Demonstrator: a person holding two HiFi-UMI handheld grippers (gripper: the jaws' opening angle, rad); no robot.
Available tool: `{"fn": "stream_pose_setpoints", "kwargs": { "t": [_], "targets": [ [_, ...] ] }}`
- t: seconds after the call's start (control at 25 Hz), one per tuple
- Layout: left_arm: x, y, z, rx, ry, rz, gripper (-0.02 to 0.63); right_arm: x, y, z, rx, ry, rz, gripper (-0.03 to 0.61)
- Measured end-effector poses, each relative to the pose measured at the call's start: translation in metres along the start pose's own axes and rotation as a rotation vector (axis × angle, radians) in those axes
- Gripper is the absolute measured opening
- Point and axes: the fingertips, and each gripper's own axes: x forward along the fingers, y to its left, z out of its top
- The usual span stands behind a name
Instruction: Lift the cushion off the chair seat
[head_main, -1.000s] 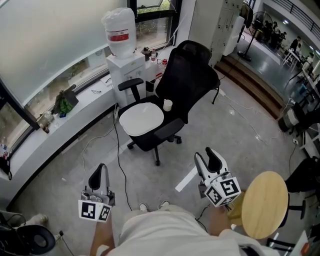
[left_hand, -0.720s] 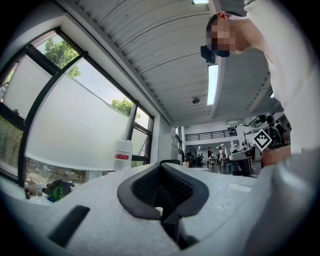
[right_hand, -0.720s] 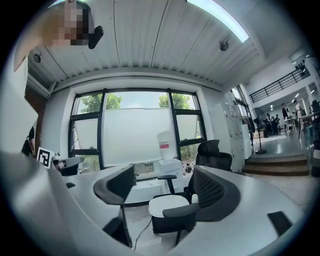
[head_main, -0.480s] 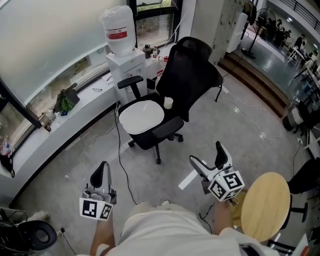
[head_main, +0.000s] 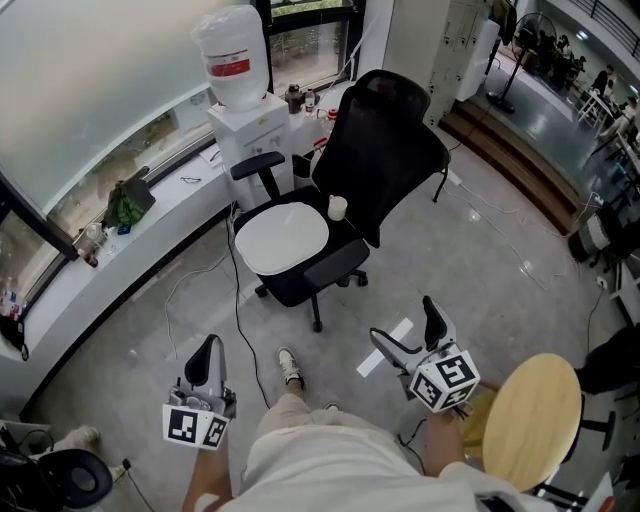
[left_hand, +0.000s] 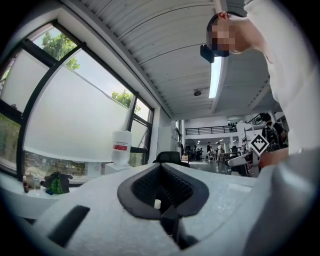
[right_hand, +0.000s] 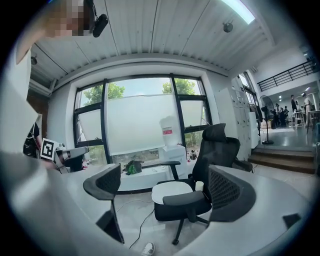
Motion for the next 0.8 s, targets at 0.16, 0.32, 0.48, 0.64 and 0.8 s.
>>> {"fn": "stream_pose_setpoints", "kwargs": {
  "t": [0.16,0.32,0.48,0.64,0.8],
  "targets": [
    [0.042,0.019,-0.022,-0.038,0.024,-0.029,0.015,0.038,-0.009,-0.004,0.008,0.027,-0.014,0.520],
    [0.094,0.053,-0.024,-0.024,0.031,-0.052,0.015,0.097,-0.015,0.001,0.005,0.073,0.007,0.520],
    [0.140,0.112,-0.031,-0.040,0.034,-0.021,0.015,0.176,-0.016,0.023,-0.029,0.088,0.034,0.520],
    [0.180,0.154,-0.037,-0.066,0.032,-0.033,0.015,0.235,-0.005,0.045,-0.053,0.084,0.067,0.520],
    [0.208,0.173,-0.044,-0.097,0.037,-0.052,0.015,0.268,-0.004,0.051,-0.054,0.103,0.067,0.520]
  ]
}}
